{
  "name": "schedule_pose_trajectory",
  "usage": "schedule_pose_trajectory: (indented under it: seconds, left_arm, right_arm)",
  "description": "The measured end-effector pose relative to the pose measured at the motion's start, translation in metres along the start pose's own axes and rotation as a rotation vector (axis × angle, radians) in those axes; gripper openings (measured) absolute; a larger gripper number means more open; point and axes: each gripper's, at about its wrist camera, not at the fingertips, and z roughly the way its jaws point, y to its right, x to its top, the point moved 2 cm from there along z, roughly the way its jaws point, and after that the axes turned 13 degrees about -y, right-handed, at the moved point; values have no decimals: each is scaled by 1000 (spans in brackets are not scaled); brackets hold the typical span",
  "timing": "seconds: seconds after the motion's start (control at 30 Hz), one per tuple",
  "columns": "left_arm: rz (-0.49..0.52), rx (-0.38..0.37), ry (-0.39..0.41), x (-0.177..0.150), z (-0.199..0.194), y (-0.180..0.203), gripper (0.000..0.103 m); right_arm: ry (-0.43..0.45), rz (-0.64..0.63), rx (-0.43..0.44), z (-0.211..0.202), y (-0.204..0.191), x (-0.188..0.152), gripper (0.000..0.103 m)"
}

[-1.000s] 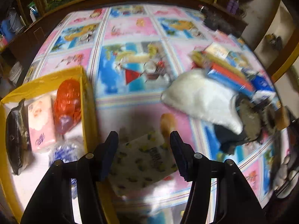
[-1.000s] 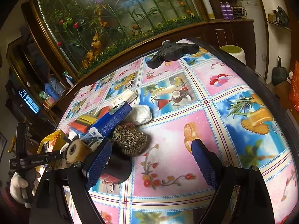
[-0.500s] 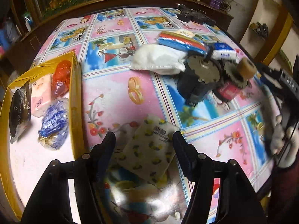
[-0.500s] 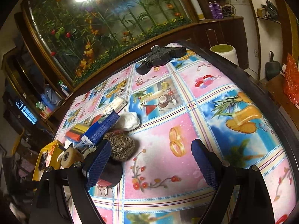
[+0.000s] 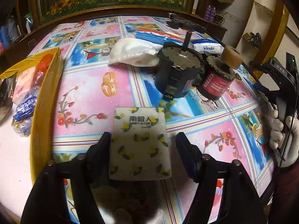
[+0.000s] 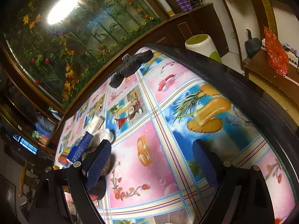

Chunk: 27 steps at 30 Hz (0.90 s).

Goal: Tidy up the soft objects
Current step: 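Lift the yellow-patterned tissue pack with the left tool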

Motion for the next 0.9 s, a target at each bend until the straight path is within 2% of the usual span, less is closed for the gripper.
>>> schedule_pose_trajectory:
  seconds: [0.1, 0.23, 0.33, 0.37, 0.4, 0.57, 0.67, 0.73, 0.8, 0.9]
  left_arm:
    - [-46, -42, 36, 4, 0, -7, 80]
    - [-101, -34, 84, 9, 3, -18, 80]
    - [-126, -24, 99, 9, 2, -23, 69]
    - [-133, -35, 104, 9, 1, -24, 58]
    - [-138, -48, 106, 8, 1, -26, 55]
    - [-151, -117, 114, 7, 0, -31, 52]
    - [-159, -137, 115, 6, 0, -33, 52]
    - [-162, -146, 115, 7, 0, -33, 53]
    - [-160, -146, 115, 7, 0, -33, 53]
    - [-157, -143, 114, 7, 0, -33, 54]
  right_arm:
    - [-21, -13, -23, 5, -4, 2, 90]
    - [-35, -26, -44, 9, -8, 4, 90]
    - [-35, -43, -68, 11, -13, 3, 90]
    - [-37, -52, -84, 11, -16, 3, 90]
    - [-43, -62, -95, 13, -20, 2, 90]
    - [-135, -135, -59, 14, -61, 14, 90]
    - [-238, -162, 2, 24, -94, 32, 90]
    - [-305, -188, 0, 37, -116, 45, 90]
    - [-360, -227, -32, 51, -134, 53, 87]
    - [-381, -316, -149, 67, -162, 60, 87]
